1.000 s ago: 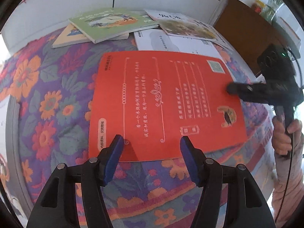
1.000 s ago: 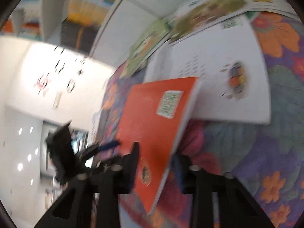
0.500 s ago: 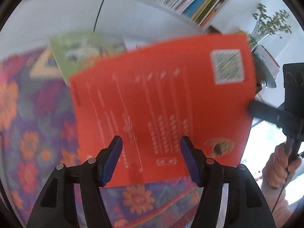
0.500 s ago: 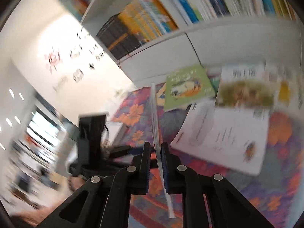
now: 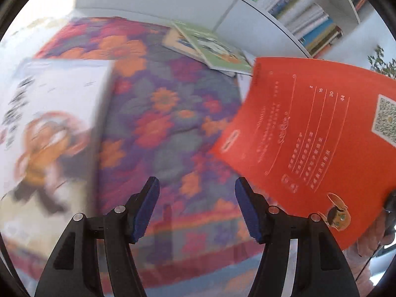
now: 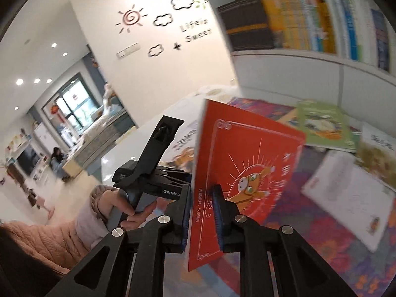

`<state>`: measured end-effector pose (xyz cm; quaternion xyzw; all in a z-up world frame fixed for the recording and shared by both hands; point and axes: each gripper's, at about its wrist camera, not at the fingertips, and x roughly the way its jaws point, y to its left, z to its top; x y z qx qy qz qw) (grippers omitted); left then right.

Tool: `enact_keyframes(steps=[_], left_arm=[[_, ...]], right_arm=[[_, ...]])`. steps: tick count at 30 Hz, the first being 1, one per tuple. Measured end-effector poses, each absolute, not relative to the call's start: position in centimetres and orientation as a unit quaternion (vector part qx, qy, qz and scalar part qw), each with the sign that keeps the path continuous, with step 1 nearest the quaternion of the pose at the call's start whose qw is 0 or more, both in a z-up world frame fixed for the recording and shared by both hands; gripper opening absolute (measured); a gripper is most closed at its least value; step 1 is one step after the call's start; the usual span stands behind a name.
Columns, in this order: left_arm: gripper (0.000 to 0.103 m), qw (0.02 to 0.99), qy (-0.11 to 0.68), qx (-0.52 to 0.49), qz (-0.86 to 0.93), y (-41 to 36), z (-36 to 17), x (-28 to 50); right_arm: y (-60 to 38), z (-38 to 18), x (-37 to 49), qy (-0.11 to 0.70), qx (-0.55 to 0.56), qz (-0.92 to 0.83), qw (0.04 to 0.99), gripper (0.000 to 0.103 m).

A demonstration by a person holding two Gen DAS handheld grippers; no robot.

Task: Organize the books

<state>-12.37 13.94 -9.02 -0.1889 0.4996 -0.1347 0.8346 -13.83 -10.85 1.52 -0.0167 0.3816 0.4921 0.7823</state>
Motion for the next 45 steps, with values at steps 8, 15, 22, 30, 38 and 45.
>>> enact_keyframes(steps=[8, 15, 22, 30, 38, 45], left_arm=[[0.061, 0.872, 0.448, -0.183, -0.076, 18.1, -4.7, -16.1], [0.061, 0.867, 0.443, -0.209, -0.091, 19.7, -5.3, -17.1], [0.06, 0.858, 0.455, -0.235, -0.046, 23.4, -7.4, -17.0], [0.06, 0.855, 0.461, -0.235, -0.037, 25.2, -8.6, -16.3], [0.061, 0.858, 0.46, -0.226, -0.048, 25.8, -8.1, -16.6], [0.063, 0.854, 0.496, -0.142, -0.061, 21.4, -9.4, -15.5]], right_arm=[[-6.5, -2.8, -17.8, 0.42, -0.056, 0.532, 0.733, 0.024], [-0.9, -7.0, -18.7, 0.449, -0.11, 0.554, 0.692, 0.024], [2.1, -9.4, -14.0, 0.472, -0.114, 0.524, 0.7, 0.024], [-1.9, -14.6, -8.0, 0.575, -0.052, 0.421, 0.7, 0.055], [-1.9, -15.4, -7.3, 0.574, -0.05, 0.415, 0.704, 0.057], [-0.5, -15.4, -8.8, 0.579, -0.046, 0.412, 0.702, 0.06]])
